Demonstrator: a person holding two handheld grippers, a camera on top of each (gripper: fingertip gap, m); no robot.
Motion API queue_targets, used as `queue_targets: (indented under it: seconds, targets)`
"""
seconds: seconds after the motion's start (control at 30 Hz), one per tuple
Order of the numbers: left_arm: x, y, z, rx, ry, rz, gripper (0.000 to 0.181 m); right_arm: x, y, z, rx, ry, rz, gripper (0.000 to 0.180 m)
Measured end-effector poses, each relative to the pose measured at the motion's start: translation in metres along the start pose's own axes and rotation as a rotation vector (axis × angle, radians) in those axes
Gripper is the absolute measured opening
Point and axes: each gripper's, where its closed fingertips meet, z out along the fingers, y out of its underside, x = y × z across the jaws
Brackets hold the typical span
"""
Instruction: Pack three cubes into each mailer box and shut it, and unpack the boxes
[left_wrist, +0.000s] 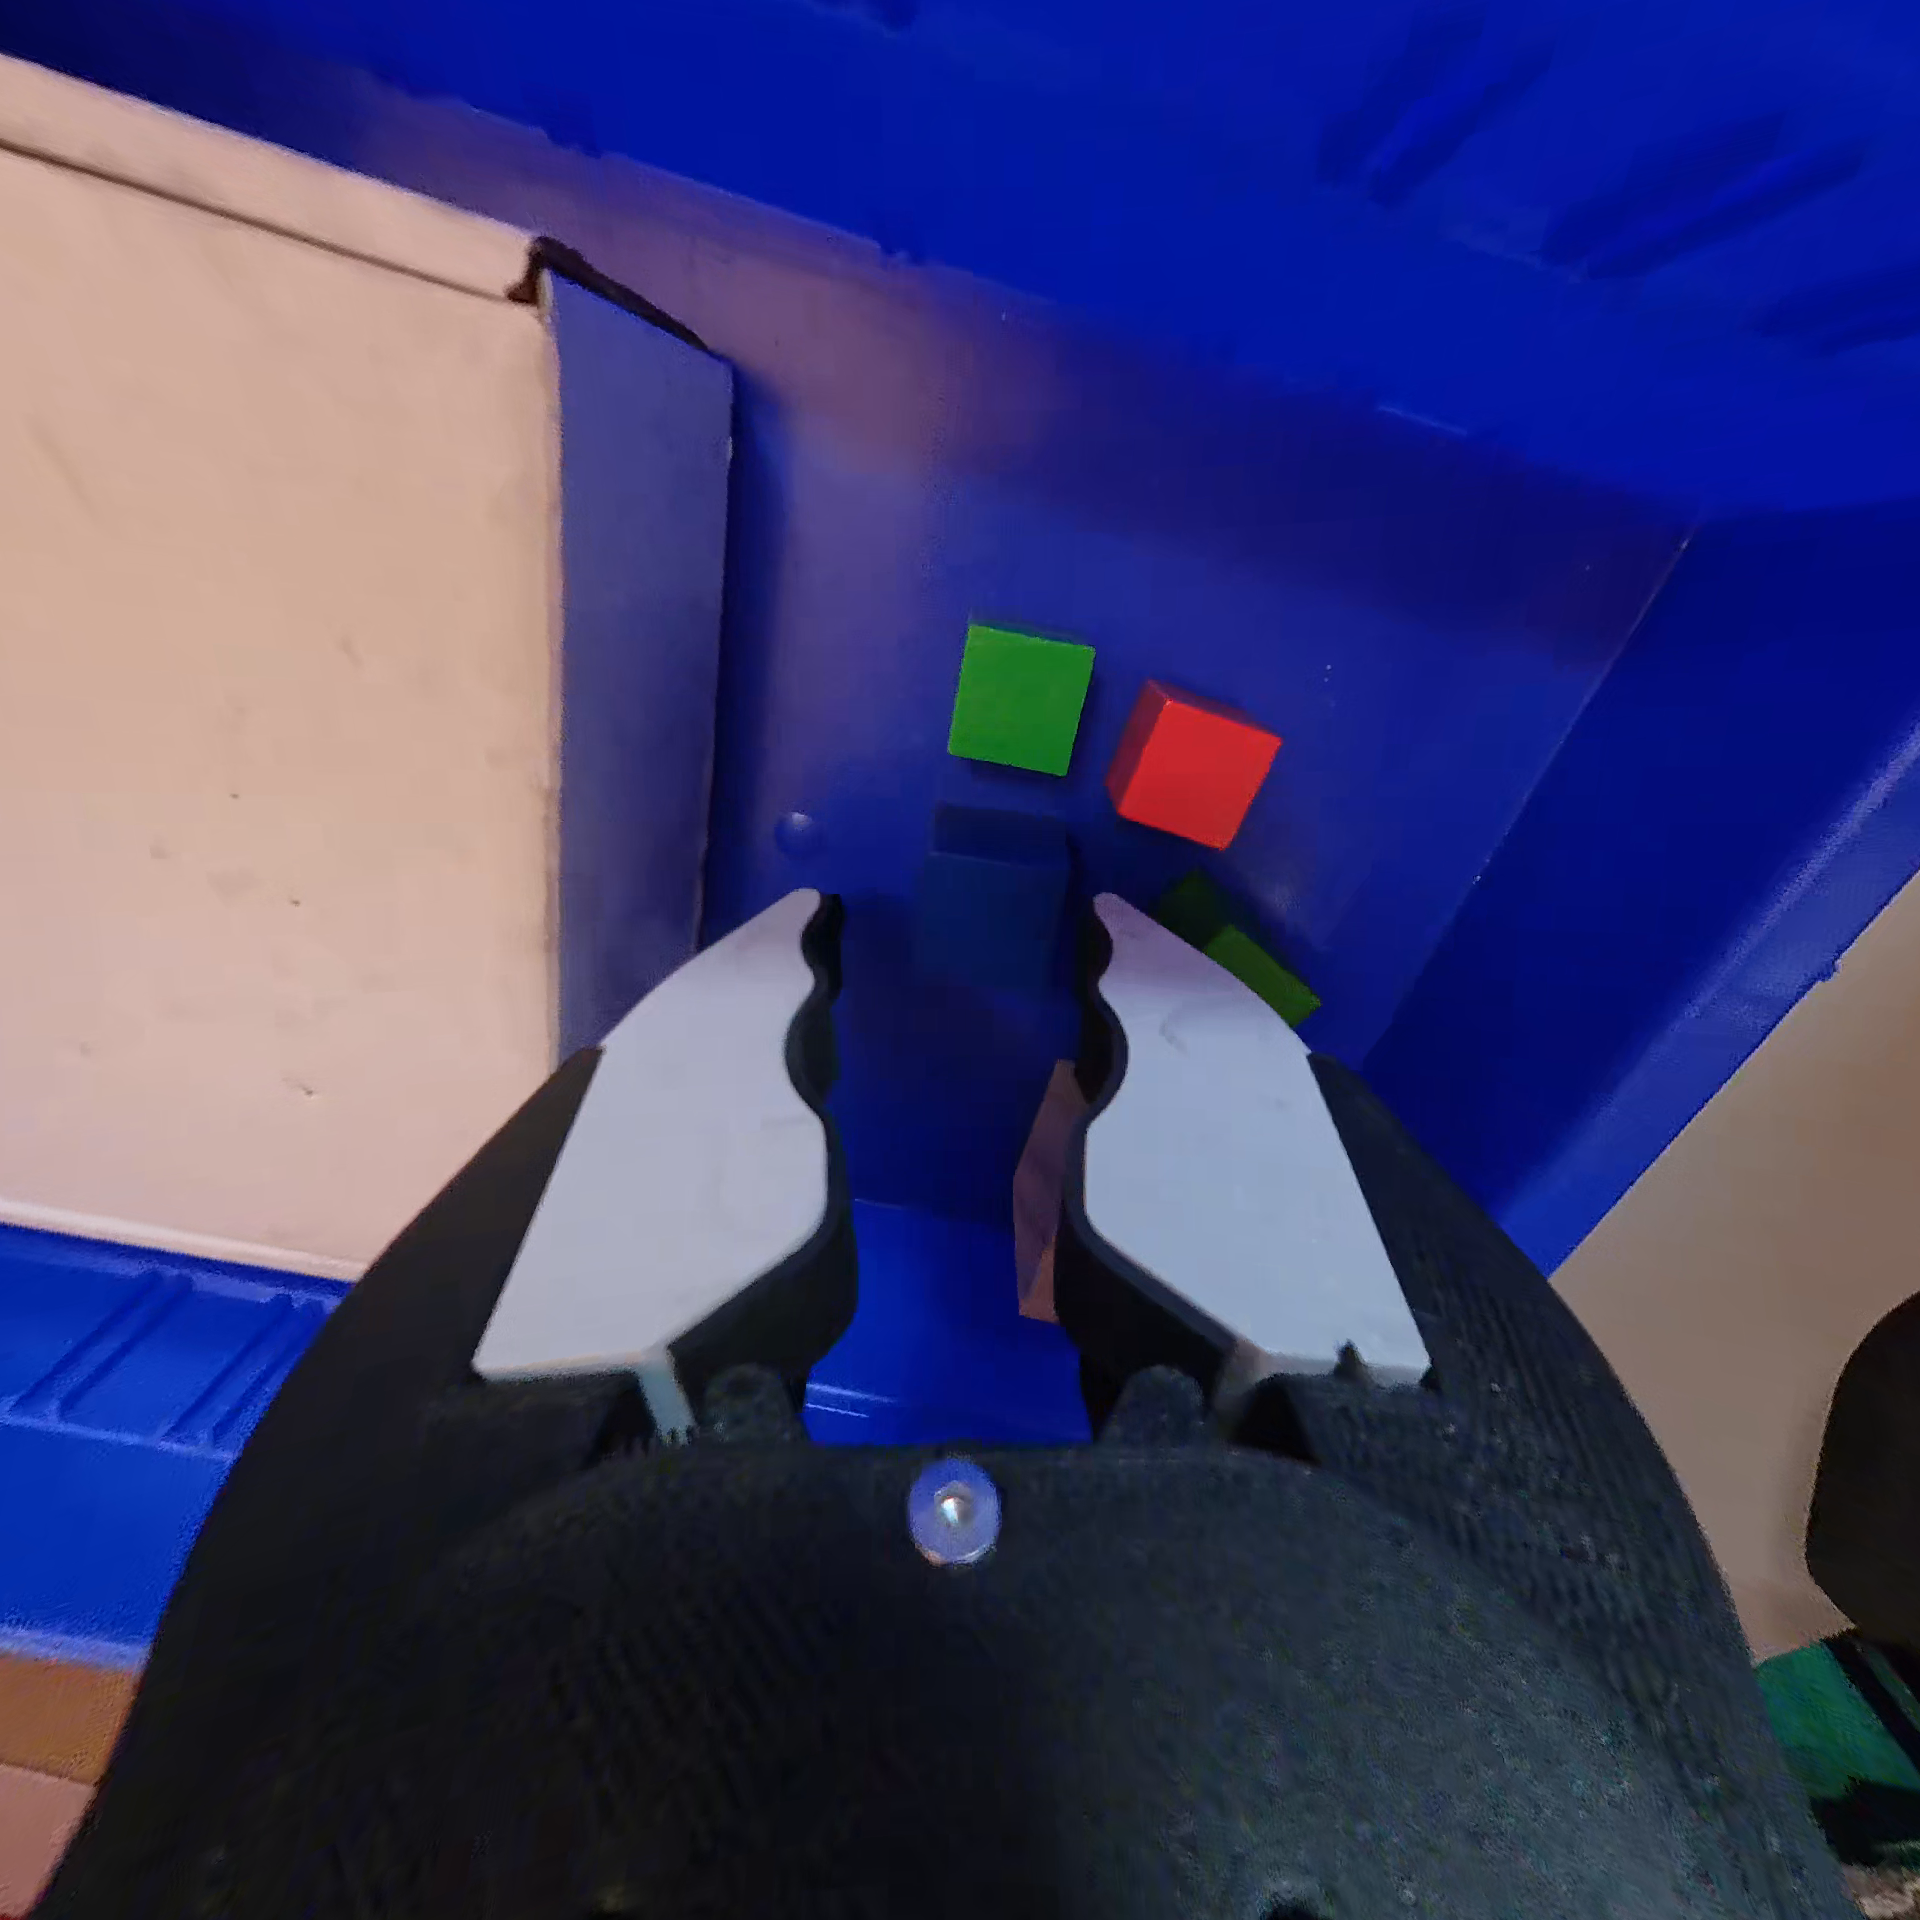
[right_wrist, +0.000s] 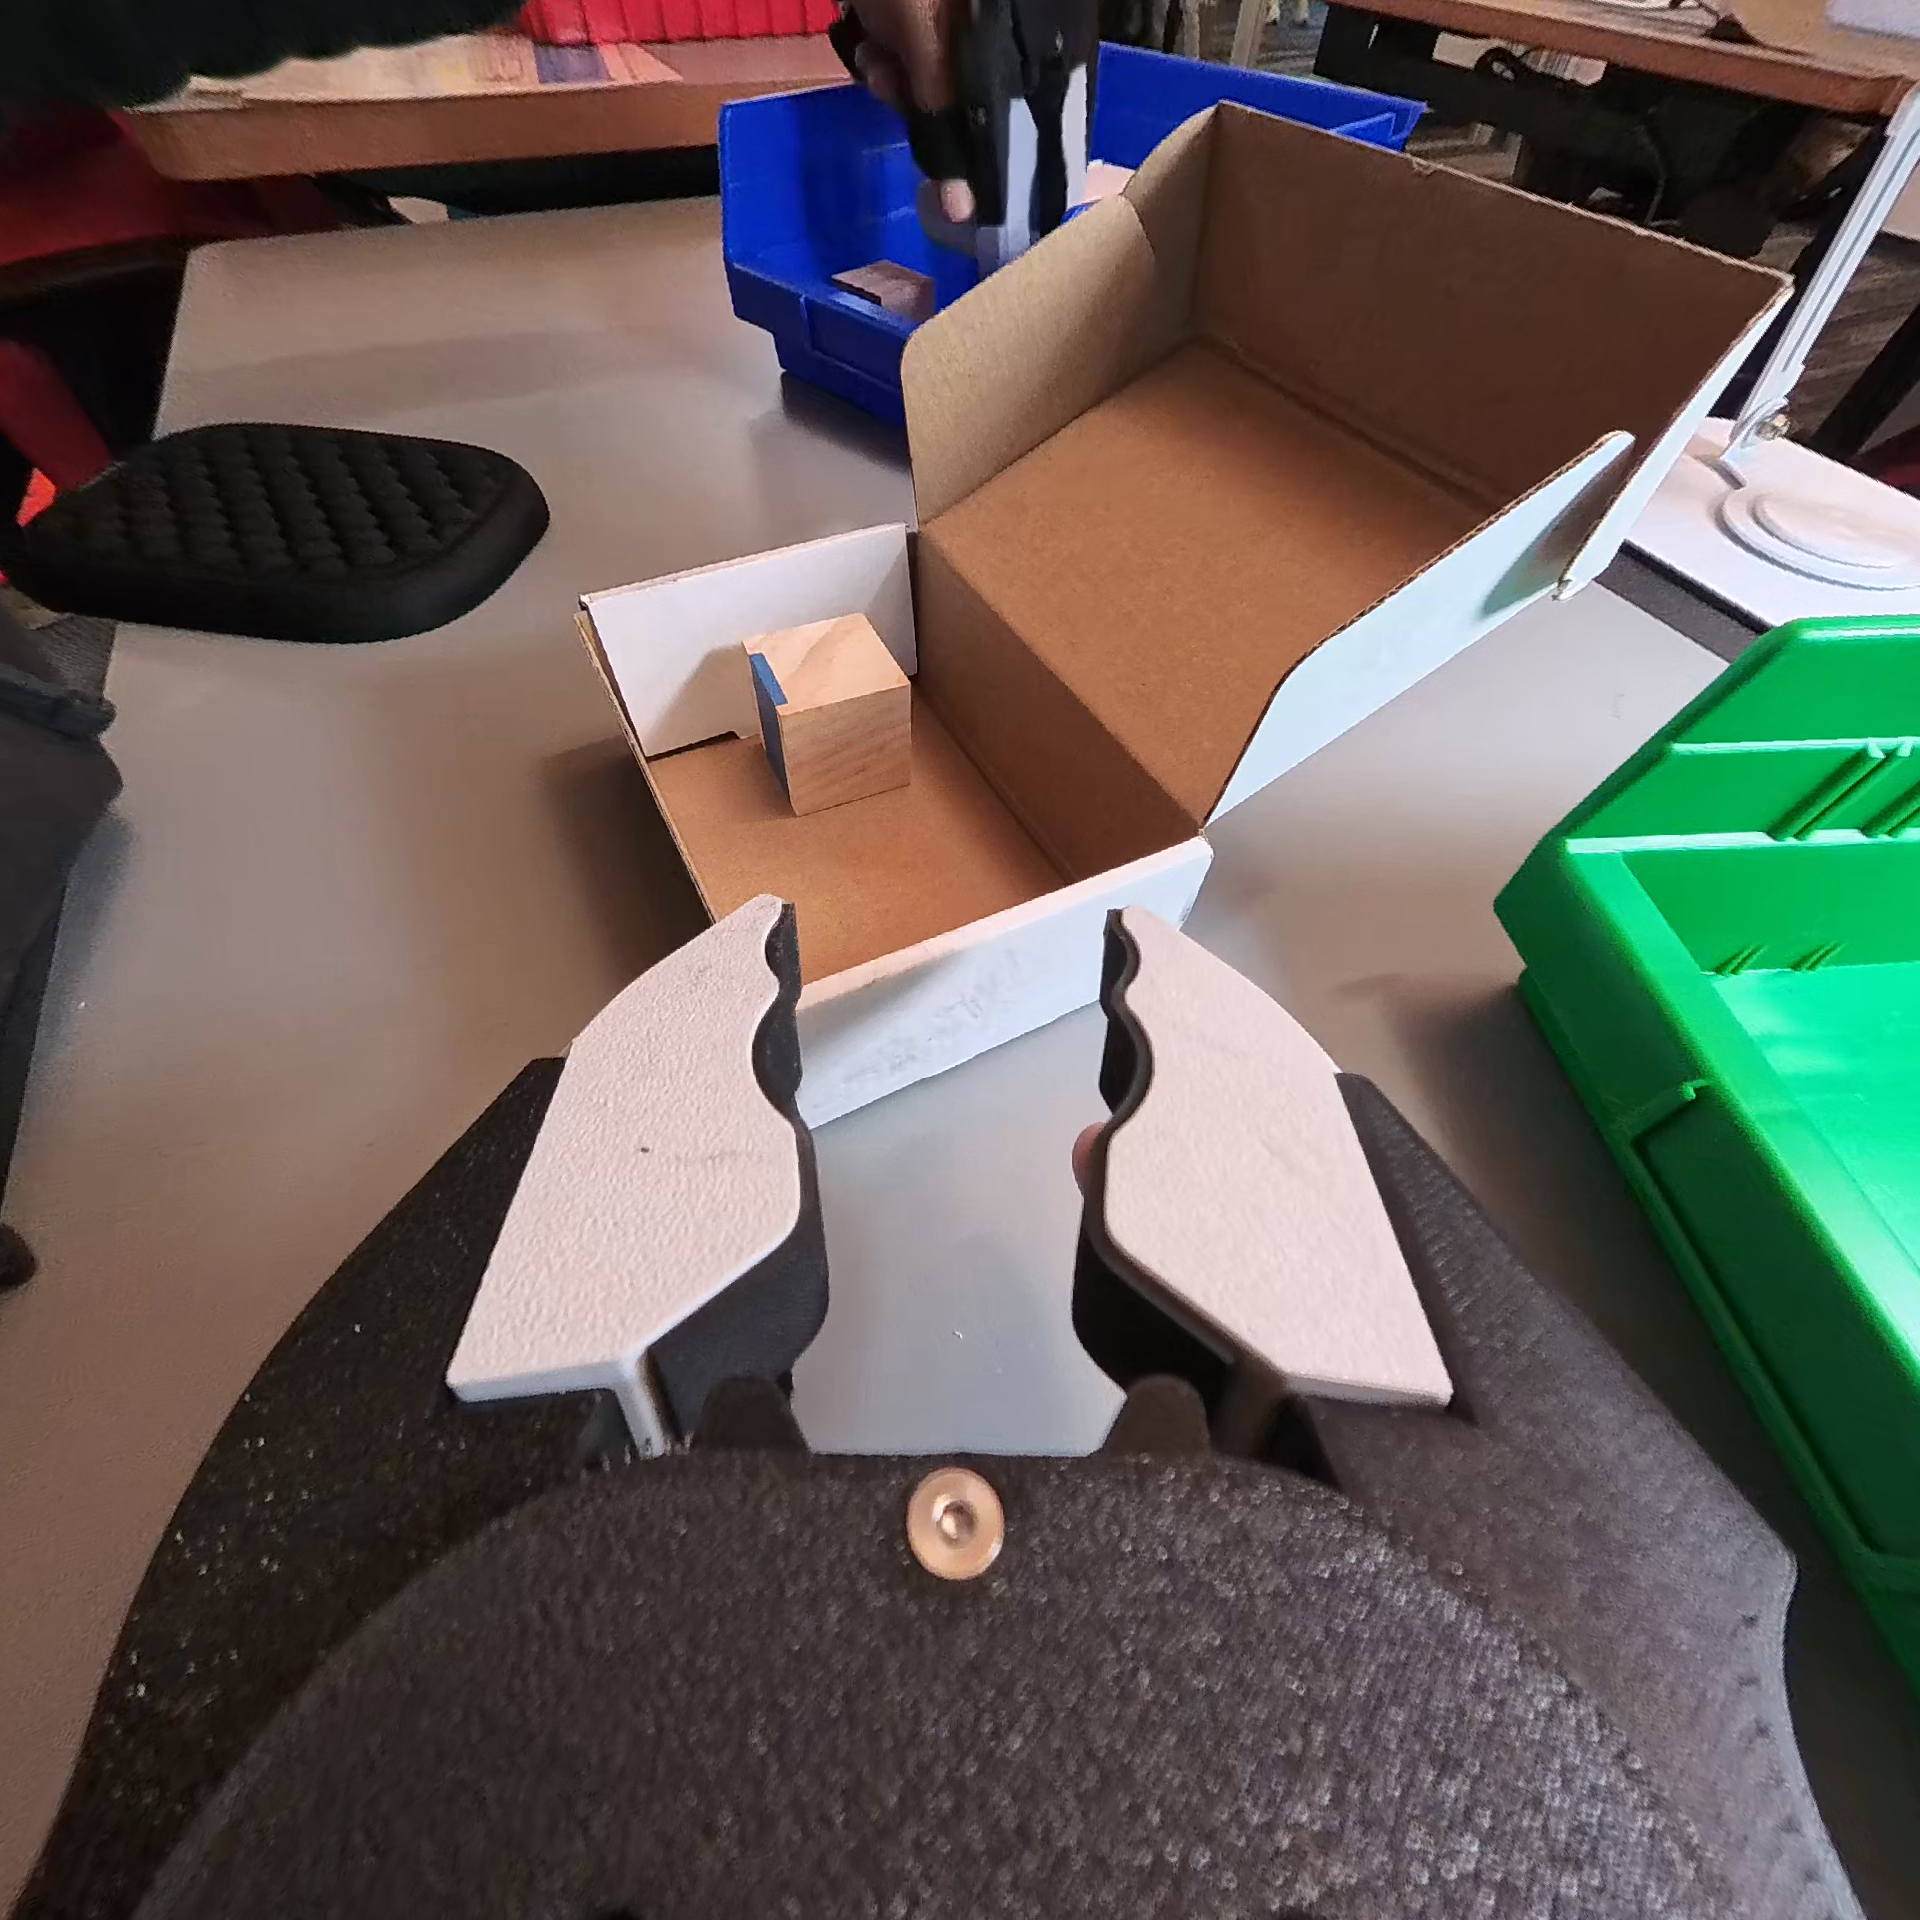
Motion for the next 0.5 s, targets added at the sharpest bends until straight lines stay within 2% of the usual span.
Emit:
queue_targets:
  seconds: [0.13,0.3,0.5]
  targets:
    - [0.002,0.002,0.004,-0.009,0.022,0.006,0.031,0.0,0.0,0.0,0.002,0.0,0.001,0.055]
    - [0.002,0.0,-0.001,-0.001,-0.01,0.033,0.028,0.0,0.0,0.0,-0.002,0.0,0.001,0.055]
    - [0.018,-0.012,-0.062,0.027,-0.112,0.125,0.027,0.0,0.0,0.001,-0.004,-0.002,-0.003,0.055]
